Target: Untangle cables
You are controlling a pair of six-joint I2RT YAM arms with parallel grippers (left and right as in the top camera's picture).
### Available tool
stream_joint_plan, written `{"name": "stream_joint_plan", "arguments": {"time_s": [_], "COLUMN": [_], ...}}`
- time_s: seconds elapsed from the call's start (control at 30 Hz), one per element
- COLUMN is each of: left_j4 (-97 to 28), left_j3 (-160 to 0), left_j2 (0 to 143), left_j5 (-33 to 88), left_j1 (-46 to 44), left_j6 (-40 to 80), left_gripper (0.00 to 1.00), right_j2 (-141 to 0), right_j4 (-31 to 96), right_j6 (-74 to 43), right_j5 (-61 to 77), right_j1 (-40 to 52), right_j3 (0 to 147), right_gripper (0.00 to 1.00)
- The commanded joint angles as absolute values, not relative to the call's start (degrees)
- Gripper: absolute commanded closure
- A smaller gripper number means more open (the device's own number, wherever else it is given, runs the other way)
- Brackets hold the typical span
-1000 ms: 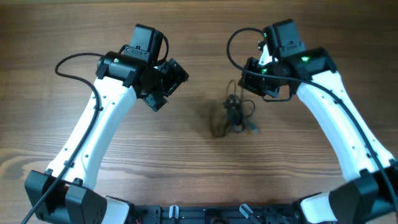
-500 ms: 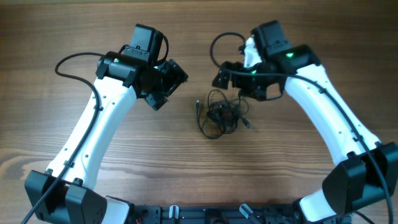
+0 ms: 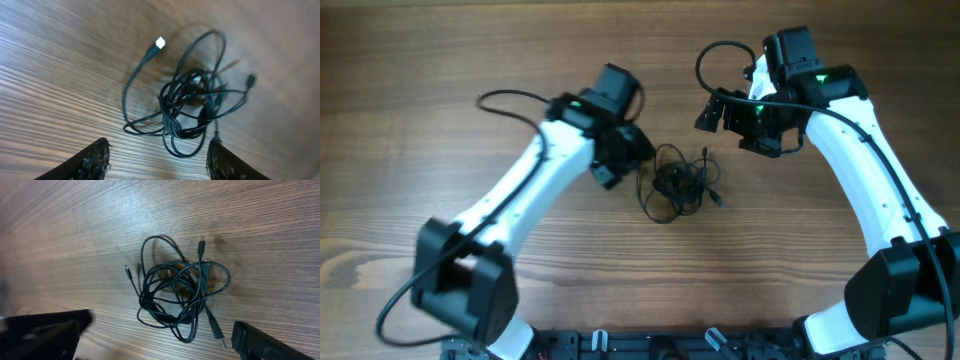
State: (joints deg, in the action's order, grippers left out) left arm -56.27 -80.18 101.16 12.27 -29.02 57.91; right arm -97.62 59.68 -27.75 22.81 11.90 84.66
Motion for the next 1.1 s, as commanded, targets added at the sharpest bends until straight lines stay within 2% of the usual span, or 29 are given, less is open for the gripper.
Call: {"name": "stream_joint_plan", "arguments": {"time_s": [0.0, 0.1, 0.17, 0.43, 0.77, 0.9, 1.07], "left_j4": [-55.07, -54.22, -53.93, -49.78, -48.99, -48.93, -48.45], "left_j3": [-79.64, -79.64, -79.64, -79.59, -79.59, -79.59, -79.59], "left_j2": [104.95, 106.96, 108.07, 110.93, 113.08, 113.10, 113.10], "left_j5": [12.12, 12.36, 12.36, 12.36, 12.58, 12.51, 12.32], "left_j1": [-32.12, -34.15, -35.35, -38.54, -38.85, -38.83, -38.83], "left_j6": [61.80, 61.80, 61.80, 61.84, 62.00, 62.00, 62.00], "left_gripper": [0.36, 0.38, 0.47, 0.51, 0.67, 0.69, 0.83], "right_j2": [-97.62, -97.62, -97.62, -97.62, -97.62, -97.62, -97.62], "right_j4": [59.64, 59.61, 59.64, 61.95, 63.48, 63.51, 63.72], "right_j6": [-27.20, -27.64, -28.08, -26.72, -26.81, -26.98, -26.96], "right_j5": [21.41, 21.43, 21.43, 20.18, 17.37, 17.37, 17.39], "right_j1": [11.64, 9.82, 8.10, 2.92, 2.39, 2.39, 2.39], "right_j3": [84.51, 84.51, 84.51, 84.51, 84.51, 84.51, 84.51], "right_gripper": [0.00, 0.00, 0.00, 0.00, 0.00, 0.00, 0.00]}}
